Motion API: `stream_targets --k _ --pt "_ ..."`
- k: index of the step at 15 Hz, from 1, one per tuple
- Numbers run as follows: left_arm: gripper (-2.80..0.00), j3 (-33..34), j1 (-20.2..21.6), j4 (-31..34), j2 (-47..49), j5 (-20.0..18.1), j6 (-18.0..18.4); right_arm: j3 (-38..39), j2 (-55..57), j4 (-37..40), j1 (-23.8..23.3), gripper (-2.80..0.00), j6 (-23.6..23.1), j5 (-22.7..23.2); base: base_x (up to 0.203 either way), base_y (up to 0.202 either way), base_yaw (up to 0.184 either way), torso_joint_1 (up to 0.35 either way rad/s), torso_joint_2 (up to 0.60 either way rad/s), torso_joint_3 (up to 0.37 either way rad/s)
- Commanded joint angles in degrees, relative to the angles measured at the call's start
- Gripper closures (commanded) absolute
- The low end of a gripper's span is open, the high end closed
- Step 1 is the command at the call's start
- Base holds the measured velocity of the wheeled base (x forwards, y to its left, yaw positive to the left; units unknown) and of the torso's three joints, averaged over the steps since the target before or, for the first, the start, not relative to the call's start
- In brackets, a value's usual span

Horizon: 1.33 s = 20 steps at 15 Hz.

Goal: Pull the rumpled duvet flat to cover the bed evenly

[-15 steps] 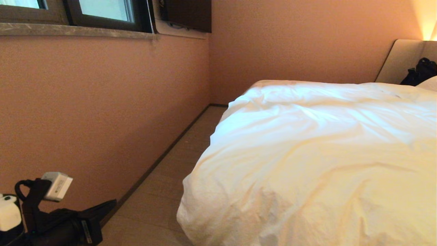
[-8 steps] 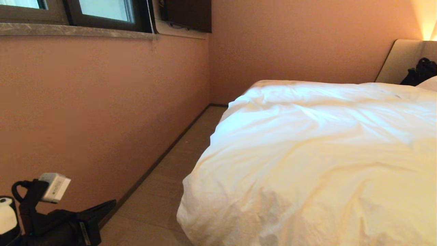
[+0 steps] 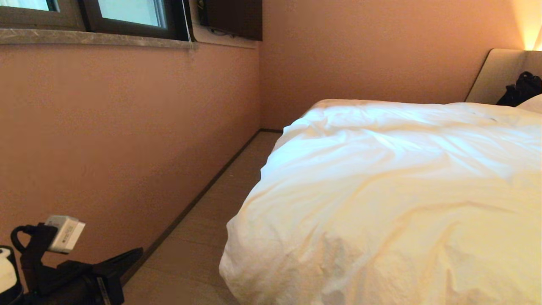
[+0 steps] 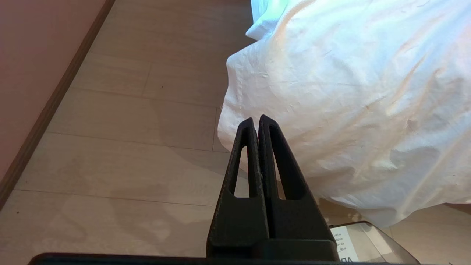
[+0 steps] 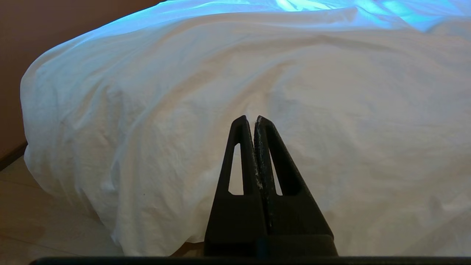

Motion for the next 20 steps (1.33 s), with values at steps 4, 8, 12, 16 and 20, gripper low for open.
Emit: stream_targets --k 4,8,12,16,20 --pt "0.00 -0.07 -0.06 -0.29 -1.18 -0.05 -0.04 0.01 -0.02 0.00 0.05 0.00 0.02 0.01 0.000 0.000 0.000 0.000 0.00 0.000" --pt "0.00 0.01 -0.03 -0.20 -2.64 -0.07 -0.13 0.01 -0.02 0.00 0.08 0.00 0.02 0.01 0.000 0.000 0.000 0.000 0.00 0.000" --pt "0.00 0.02 -0.09 -0.11 -3.64 -0.14 -0.13 0.01 -0.02 0.00 0.05 0.00 0.02 0.01 0.000 0.000 0.000 0.000 0.00 0.000" --pt "0.00 0.37 -0.01 -0.20 -5.13 -1.01 -0.13 0.01 -0.02 0.00 0.07 0.00 0.02 0.01 0.000 0.000 0.000 0.000 0.00 0.000" --pt "0.00 0.48 0.00 -0.20 -5.31 -1.12 -0.22 0.01 -0.02 0.00 -0.01 0.00 0.02 0.01 0.000 0.000 0.000 0.000 0.00 0.000"
